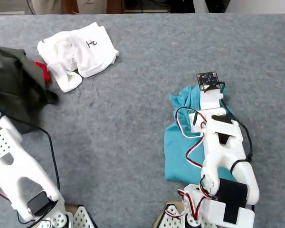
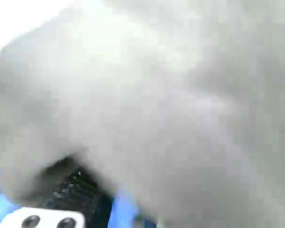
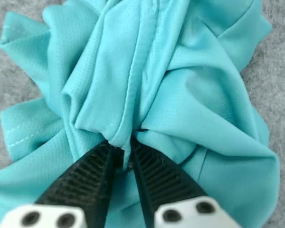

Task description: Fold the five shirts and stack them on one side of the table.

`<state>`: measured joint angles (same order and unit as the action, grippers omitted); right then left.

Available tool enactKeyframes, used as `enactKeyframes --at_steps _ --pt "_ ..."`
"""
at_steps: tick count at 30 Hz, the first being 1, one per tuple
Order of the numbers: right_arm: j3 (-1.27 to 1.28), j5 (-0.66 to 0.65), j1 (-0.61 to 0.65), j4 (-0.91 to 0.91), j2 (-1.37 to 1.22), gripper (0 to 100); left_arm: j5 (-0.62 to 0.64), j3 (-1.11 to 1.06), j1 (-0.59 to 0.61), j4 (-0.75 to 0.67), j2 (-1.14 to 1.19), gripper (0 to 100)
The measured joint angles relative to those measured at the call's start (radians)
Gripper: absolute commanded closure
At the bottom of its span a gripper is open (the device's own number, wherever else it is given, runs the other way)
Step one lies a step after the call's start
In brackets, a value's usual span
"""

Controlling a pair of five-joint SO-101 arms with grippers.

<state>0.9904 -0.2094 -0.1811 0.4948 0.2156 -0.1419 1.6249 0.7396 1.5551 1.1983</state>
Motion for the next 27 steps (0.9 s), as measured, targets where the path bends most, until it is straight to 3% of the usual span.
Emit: enactKeyframes --at_steps 6,12,18,24,27 --pt "0.0 0.0 0.0 0.0 0.0 99.7 0.002 0.003 -0.152 0.181 -0.137 96" --pt "0.0 0.0 0.0 0.0 0.0 99.7 0.107 0.005 -0.324 0.183 -0.258 80" --pt "0.0 0.0 0.0 0.0 0.0 99.7 0.264 -0.094 -0.457 -0.034 -0.163 77" --pt "0.0 0.0 0.0 0.0 0.0 99.7 0.282 -0.244 -0.483 -0.183 0.0 78" --pt "0.0 0.0 0.0 0.0 0.0 99.7 0.282 -0.247 -0.486 -0.203 0.038 84"
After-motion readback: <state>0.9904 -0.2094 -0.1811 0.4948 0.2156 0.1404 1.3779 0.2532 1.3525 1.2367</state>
